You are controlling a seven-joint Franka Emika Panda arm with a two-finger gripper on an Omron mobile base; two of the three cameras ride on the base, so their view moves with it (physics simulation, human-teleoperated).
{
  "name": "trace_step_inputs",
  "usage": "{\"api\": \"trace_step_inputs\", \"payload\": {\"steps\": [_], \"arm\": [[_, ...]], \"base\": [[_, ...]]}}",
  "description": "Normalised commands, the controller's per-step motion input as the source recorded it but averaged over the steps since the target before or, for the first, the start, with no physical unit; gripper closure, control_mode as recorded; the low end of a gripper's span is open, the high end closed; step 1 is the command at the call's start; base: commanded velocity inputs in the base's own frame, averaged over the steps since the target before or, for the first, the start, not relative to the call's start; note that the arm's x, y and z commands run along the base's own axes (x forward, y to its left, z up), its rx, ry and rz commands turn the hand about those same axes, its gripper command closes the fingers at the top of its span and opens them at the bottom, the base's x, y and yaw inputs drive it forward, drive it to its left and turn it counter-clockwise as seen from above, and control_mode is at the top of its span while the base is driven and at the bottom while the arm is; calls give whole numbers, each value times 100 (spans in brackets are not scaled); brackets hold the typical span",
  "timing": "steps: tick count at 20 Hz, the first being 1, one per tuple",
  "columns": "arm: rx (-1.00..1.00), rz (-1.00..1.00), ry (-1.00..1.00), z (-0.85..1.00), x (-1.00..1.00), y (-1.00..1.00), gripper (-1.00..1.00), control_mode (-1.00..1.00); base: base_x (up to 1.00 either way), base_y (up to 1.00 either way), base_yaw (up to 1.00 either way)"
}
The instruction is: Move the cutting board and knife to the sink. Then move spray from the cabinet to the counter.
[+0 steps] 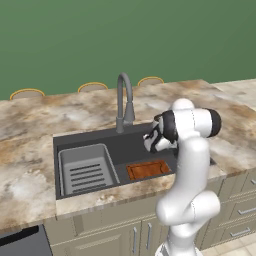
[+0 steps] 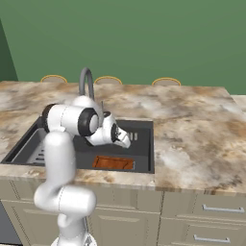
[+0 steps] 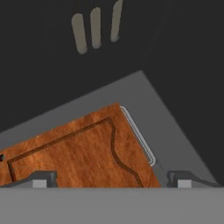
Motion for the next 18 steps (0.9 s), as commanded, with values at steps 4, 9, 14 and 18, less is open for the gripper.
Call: {"api": "trace_step_inputs", "payload": {"steps": [4, 9, 14, 18], "arm": [[10, 12, -6, 56, -36, -10, -100, -100], [10, 18, -5, 51, -36, -17, -100, -100], [7, 22, 0, 46, -34, -26, -100, -100], [4, 20, 0, 52, -39, -16, -100, -100]], "base": [[0, 0, 0], [0, 0, 0], [0, 0, 0], [0, 0, 0]]}}
